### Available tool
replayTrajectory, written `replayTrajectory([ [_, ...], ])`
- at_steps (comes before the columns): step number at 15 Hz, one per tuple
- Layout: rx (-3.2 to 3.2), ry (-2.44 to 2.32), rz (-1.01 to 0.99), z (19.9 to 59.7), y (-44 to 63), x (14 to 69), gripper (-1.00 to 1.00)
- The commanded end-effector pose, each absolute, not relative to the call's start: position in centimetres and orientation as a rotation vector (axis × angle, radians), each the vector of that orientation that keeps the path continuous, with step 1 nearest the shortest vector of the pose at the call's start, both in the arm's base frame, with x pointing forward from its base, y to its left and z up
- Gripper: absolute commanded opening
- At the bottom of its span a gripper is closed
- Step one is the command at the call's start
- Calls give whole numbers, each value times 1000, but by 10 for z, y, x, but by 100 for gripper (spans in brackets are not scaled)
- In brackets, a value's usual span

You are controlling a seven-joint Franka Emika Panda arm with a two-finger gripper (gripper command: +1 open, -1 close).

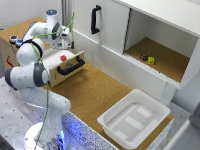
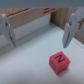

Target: Go towards the pink block and grasp it

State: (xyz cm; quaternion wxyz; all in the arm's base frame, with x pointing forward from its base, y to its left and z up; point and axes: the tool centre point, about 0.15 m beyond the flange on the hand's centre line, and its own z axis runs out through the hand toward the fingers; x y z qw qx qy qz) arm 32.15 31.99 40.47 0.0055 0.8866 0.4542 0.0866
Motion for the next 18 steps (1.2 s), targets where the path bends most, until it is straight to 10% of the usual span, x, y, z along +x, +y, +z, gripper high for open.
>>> replayTrajectory([
  [1,2519,1662,6,373,352,345,100],
  [18,2481,1950,18,319,298,390,100],
])
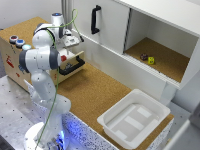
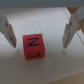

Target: Go towards the pink block and grasp it

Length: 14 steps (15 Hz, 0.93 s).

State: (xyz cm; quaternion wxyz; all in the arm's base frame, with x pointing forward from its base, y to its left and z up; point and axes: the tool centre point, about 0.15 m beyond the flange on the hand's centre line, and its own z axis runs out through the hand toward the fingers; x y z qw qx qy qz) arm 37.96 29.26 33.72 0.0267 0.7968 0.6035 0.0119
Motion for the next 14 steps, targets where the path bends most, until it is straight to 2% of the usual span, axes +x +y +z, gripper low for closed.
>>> replayTrajectory([
  [1,2481,1961,5,316,300,387,-100],
  [6,2503,1950,-37,311,301,380,-100],
  [12,2568,1804,-26,322,286,376,-100],
  [14,2608,1774,12,337,292,377,-100],
])
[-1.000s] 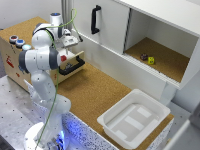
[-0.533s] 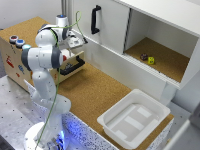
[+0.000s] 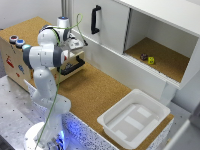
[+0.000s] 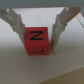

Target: Go towards the pink block and grasp it

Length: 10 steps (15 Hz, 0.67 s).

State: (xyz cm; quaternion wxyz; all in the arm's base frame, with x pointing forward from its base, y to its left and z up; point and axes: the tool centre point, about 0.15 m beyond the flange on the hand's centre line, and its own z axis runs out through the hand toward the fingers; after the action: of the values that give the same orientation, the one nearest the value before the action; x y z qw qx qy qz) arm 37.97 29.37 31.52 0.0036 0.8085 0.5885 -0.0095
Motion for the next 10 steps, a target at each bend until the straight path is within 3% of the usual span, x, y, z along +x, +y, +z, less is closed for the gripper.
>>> replayTrajectory([
  [1,2611,1774,56,350,297,378,-100],
  [4,2506,1855,204,400,329,360,-100],
  [10,2429,2037,145,461,393,342,-100],
])
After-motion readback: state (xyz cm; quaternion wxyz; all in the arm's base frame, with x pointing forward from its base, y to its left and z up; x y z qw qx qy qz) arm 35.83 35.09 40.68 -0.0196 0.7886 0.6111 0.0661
